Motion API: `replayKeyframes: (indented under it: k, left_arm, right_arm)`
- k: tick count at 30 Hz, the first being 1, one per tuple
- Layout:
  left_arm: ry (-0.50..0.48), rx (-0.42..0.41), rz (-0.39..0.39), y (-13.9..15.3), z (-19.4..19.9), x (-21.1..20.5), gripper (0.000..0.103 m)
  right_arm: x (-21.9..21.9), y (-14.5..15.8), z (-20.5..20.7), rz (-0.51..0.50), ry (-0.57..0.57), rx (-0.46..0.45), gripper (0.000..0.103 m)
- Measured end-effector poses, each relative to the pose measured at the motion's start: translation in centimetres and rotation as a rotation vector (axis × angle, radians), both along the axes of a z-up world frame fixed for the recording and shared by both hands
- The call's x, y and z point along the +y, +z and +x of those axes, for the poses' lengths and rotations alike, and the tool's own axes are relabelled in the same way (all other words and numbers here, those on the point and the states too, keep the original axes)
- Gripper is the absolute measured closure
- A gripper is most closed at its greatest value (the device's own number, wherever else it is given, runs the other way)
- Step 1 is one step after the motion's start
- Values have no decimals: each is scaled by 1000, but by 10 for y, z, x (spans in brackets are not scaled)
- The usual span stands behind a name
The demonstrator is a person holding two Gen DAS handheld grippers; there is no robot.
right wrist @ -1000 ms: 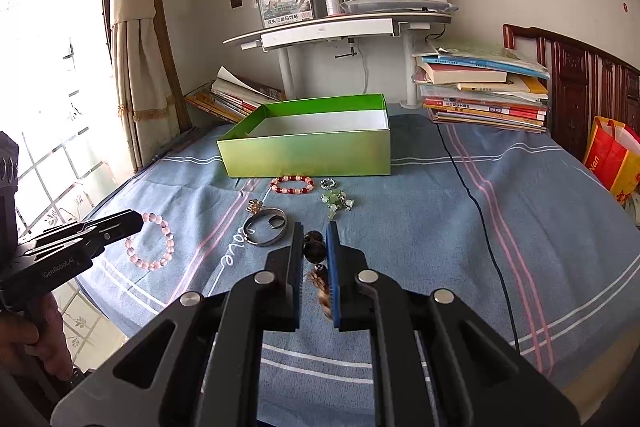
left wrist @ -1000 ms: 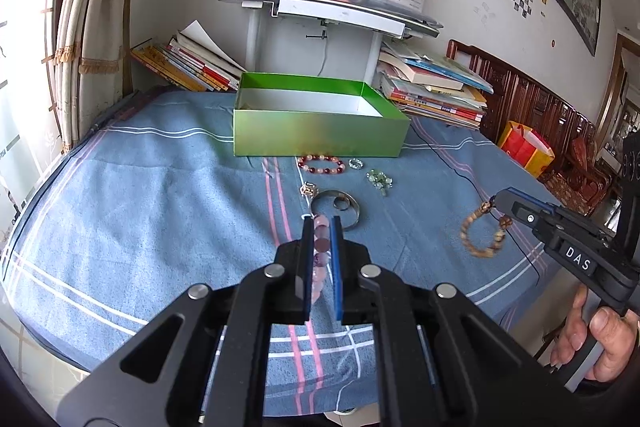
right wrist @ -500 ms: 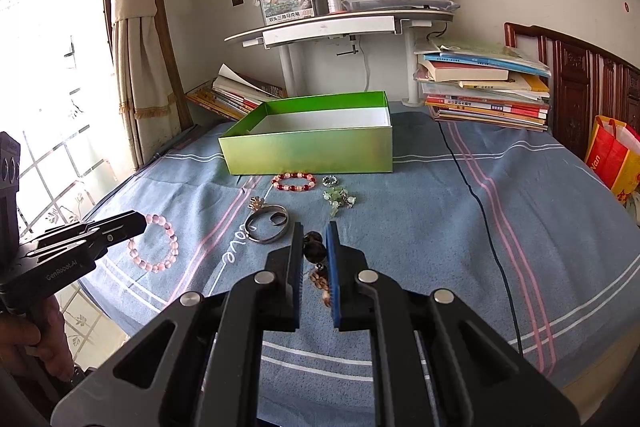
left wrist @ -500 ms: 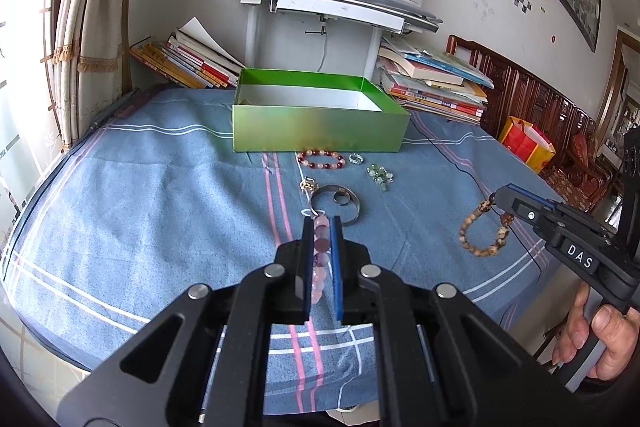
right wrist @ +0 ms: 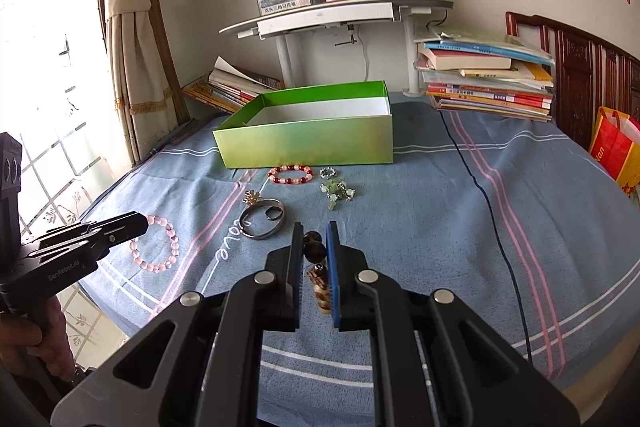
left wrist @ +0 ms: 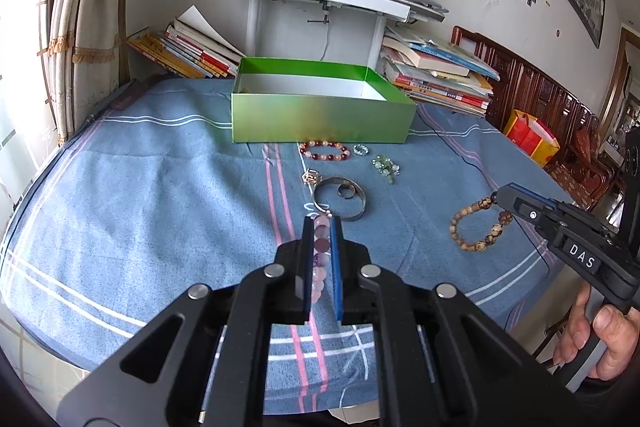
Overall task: Organize jewelry
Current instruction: 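Carry both bracelets into the green box and open both tools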
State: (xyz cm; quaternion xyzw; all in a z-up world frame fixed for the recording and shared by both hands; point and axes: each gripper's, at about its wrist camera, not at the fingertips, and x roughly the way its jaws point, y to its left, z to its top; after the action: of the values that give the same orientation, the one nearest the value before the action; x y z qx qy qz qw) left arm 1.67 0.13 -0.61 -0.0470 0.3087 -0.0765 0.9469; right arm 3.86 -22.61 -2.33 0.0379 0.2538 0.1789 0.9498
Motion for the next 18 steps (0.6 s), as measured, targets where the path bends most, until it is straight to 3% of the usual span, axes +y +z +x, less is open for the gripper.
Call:
replayKeyframes:
  k: [7, 13, 18]
  left_arm:
    - [2, 17, 13, 2, 40, -3, 95]
    - [-2, -34, 34, 40, 106, -9, 95]
    - [10, -70, 71, 73, 186, -14, 95]
  right_arm:
    - [-1, 4, 35, 23, 22, 18, 92]
    - [7, 34, 89, 39, 56, -21, 92]
    - [16, 60, 166, 71, 79, -26, 92]
